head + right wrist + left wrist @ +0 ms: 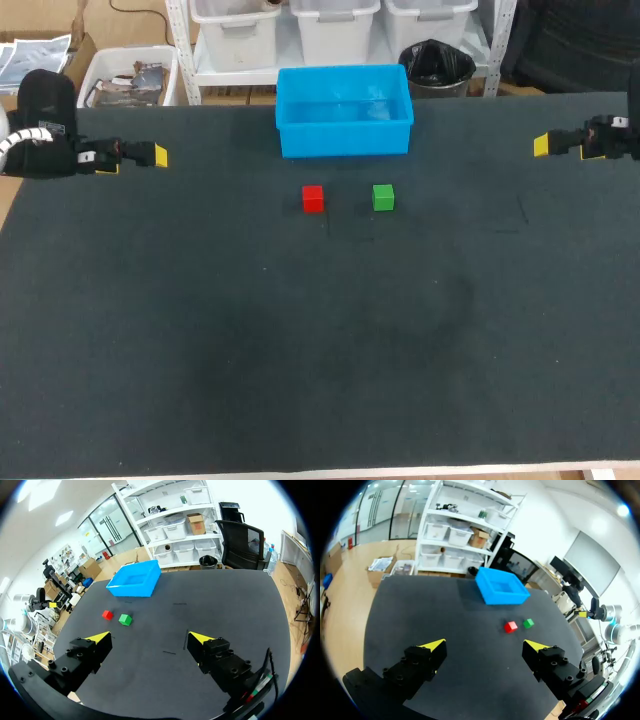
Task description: Use the left arm to pick the red cube and place it into the blue plastic box first, then use the right arm to grasp the green cube and put it into the same blue plastic box after the first action is fully finished.
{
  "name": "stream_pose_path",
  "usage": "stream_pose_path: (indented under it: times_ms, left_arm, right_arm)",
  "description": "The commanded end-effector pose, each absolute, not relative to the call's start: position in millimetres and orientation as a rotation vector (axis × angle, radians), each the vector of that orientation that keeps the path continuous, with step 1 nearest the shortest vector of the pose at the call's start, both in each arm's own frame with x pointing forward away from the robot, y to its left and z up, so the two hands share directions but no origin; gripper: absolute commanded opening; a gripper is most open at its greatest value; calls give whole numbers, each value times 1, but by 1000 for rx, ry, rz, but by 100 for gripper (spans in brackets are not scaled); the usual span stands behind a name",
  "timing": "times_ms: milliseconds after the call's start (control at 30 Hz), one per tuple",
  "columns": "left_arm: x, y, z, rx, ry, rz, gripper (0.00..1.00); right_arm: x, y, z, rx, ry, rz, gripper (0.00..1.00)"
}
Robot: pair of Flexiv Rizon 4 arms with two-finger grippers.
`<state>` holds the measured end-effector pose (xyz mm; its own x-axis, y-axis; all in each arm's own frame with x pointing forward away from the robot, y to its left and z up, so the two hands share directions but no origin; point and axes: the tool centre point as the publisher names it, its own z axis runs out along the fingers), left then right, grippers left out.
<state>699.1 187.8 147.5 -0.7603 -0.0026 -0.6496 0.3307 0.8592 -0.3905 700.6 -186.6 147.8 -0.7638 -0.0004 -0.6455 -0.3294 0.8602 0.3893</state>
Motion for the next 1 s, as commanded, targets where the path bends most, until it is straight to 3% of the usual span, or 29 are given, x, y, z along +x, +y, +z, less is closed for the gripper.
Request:
stream_pose_path:
  times_ms: [33, 467, 1000]
  left_arm:
    - [700, 186, 149, 232, 2371, -639, 100]
    - [700, 186, 149, 232, 2371, -639, 100]
    - [721, 139, 157, 137, 2502, -334, 100]
  right_arm:
    - [700, -186, 149, -236, 2370, 644, 100]
    - [700, -186, 149, -236, 2370, 644, 100]
    - [700, -186, 149, -236, 2370, 644, 100]
